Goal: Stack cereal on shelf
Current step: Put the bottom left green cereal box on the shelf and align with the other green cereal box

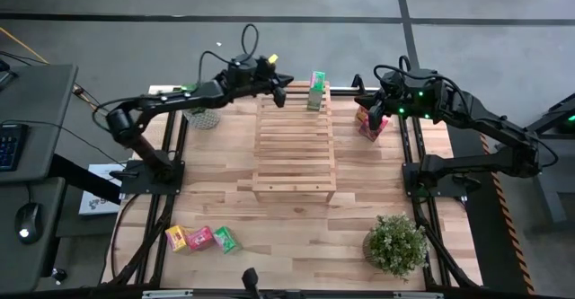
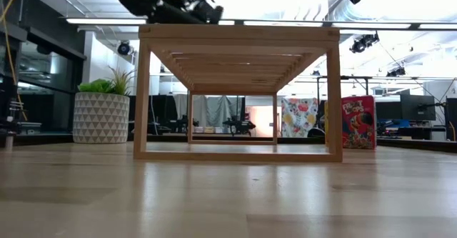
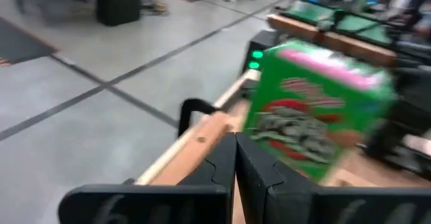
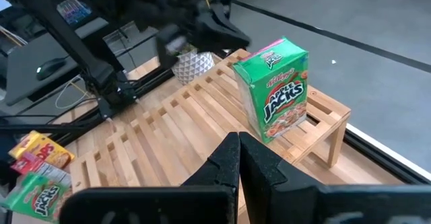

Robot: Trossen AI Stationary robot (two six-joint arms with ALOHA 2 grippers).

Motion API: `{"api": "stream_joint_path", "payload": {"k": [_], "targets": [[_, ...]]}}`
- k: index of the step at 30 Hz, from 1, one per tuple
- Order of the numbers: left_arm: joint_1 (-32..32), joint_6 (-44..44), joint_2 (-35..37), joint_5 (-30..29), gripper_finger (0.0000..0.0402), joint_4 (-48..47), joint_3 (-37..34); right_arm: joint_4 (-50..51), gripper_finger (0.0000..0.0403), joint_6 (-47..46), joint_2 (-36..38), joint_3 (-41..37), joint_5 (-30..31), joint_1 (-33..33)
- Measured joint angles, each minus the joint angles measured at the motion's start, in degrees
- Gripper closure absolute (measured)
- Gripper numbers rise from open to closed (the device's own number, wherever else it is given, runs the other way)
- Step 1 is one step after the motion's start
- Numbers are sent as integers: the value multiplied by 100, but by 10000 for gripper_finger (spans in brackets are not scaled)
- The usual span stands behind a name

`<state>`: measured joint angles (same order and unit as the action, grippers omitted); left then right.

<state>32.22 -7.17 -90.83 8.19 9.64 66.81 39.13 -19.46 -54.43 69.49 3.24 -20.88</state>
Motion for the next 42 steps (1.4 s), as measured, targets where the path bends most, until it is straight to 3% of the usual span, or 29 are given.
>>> {"api": "stream_joint_path", "payload": {"k": [6,10,15,19,25,31,35,38,42], "targets": [[-11,174,959,1006,402,-1061,0,52,402,-109,0,0,0,0],[-275,181,1808,1327,402,-2127,0,110,402,-109,0,0,1,0],[-1246,127,2800,1360,401,-3021,2,205,402,-111,0,0,1,2],[-2146,-452,3183,886,385,-3132,4,221,402,-127,0,0,1,2],[-3071,-1093,3225,874,299,-2964,4,223,402,-142,0,0,3,2],[-3556,-1279,2955,1710,182,-2039,30,225,402,-427,0,0,104,1],[-3658,-1116,2641,2463,134,-1921,456,225,402,-656,0,0,103,2],[-3658,-550,2390,2765,125,-2282,984,225,402,-899,0,0,119,2],[-3666,989,2042,2587,124,-4171,2025,227,402,-1125,0,0,255,2]]}}
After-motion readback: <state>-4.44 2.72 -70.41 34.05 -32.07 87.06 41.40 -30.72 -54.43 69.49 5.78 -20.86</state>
